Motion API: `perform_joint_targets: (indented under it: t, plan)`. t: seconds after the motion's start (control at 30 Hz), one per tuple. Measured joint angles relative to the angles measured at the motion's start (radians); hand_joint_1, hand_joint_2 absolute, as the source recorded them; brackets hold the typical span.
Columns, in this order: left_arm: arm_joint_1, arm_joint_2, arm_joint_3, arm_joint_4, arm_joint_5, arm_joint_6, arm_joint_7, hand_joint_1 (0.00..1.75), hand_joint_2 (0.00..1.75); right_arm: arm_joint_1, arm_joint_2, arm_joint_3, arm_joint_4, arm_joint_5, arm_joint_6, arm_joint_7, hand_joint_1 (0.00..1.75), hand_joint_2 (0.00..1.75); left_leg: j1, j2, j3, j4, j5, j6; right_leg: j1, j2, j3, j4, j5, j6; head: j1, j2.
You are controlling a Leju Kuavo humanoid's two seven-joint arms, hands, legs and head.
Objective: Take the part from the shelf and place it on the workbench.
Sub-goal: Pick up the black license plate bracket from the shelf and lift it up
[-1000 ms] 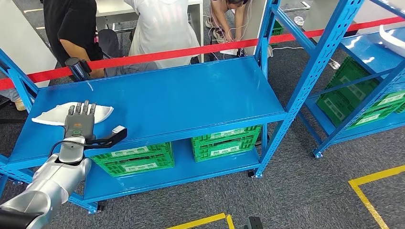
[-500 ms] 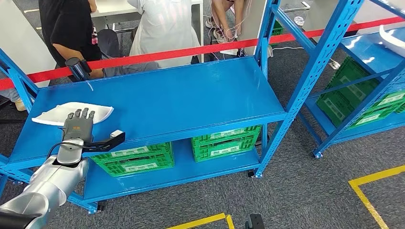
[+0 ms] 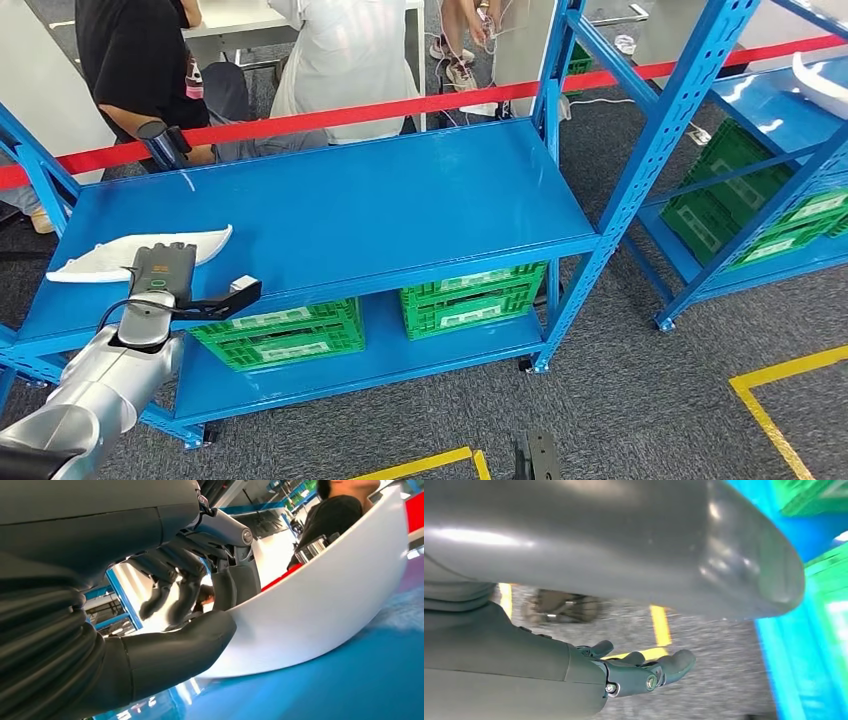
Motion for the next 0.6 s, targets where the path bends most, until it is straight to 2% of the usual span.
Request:
perform_joint_targets:
  t: [0.23,0.6]
  plan:
    - [0.006,0.009,0.0,0.0,-0.016,0.038,-0.003,1.75,1.75,-0.039,0.0,0.028,-0.006,-0.015,0.013,-0.083,0.0,0.0,0.0,0.0,0.0,0.0,0.0,0.0,0.0,-0.001,0.0,0.0,0.0,0.0,0.0,0.0]
    - [0.006,0.008,0.0,0.0,-0.025,0.062,-0.007,1.75,1.75,-0.05,0.0,0.055,-0.01,-0.037,0.007,-0.05,0.0,0.0,0.0,0.0,0.0,0.0,0.0,0.0,0.0,-0.001,0.0,0.0,0.0,0.0,0.0,0.0]
